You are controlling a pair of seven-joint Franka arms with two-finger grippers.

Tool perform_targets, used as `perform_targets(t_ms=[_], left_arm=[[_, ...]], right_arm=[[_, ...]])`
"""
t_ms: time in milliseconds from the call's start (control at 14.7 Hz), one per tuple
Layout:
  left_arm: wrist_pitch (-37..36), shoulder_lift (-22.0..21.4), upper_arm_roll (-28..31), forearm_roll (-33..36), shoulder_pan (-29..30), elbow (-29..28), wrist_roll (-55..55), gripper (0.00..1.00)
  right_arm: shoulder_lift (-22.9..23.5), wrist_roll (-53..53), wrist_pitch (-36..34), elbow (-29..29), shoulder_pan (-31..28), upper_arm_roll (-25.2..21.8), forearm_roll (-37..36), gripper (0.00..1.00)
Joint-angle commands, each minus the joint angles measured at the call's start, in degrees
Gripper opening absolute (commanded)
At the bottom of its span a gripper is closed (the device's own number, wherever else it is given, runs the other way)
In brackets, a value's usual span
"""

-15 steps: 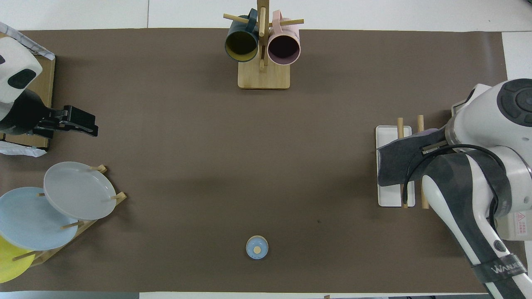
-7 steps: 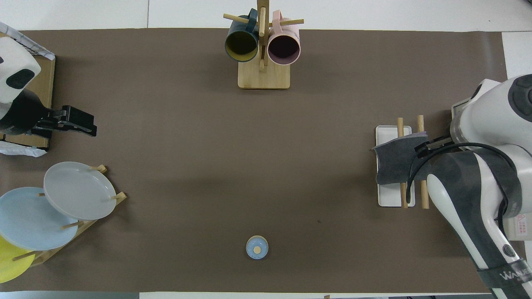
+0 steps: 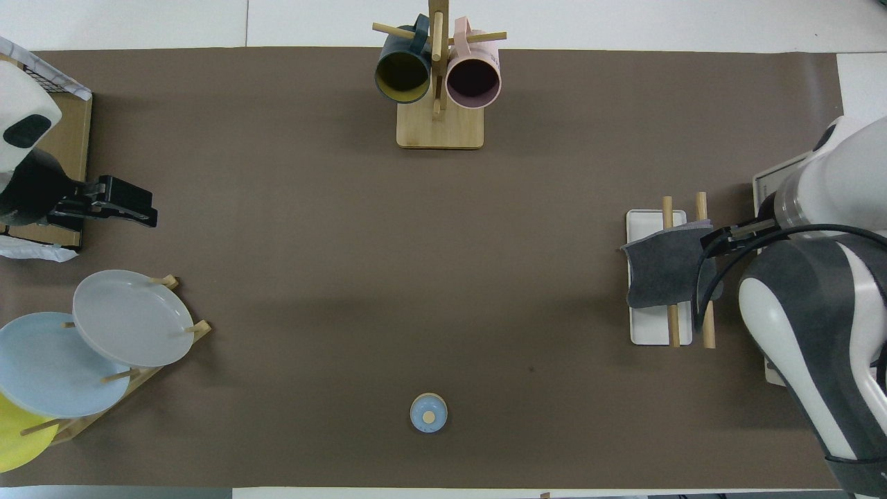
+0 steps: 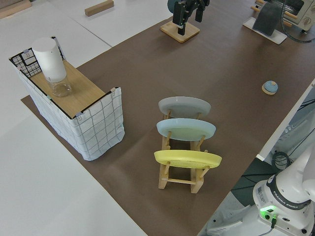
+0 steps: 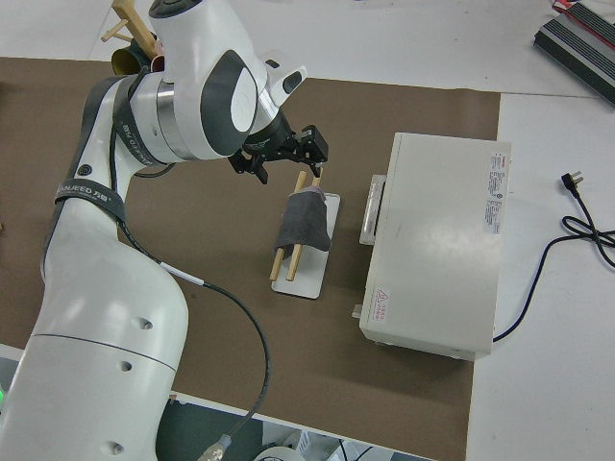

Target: Fold towel and hang on rack

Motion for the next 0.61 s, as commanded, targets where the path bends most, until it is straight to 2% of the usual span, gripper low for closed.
perform_targets(t_ms=[0,272,544], left_arm=[[-0.2,-1.0,0.5,0.9,-0.5,-0.6,-0.2,1.00],[-0.2,-1.0,0.5,0.9,-0.5,-0.6,-0.2,1.00],[-0.2,-1.0,0.6,0.9,-0.5,-0.6,-0.2,1.00]], right_arm=[[1.3,-1.1,-1.9,3.0,-0.9,0.2,1.0,1.00],[2.0,-0.5,-4.8,5.4,-1.4,-0.5,3.0,1.00],[5.2,-0.1,-7.8,10.5,-1.6,-0.4,3.4,1.00]])
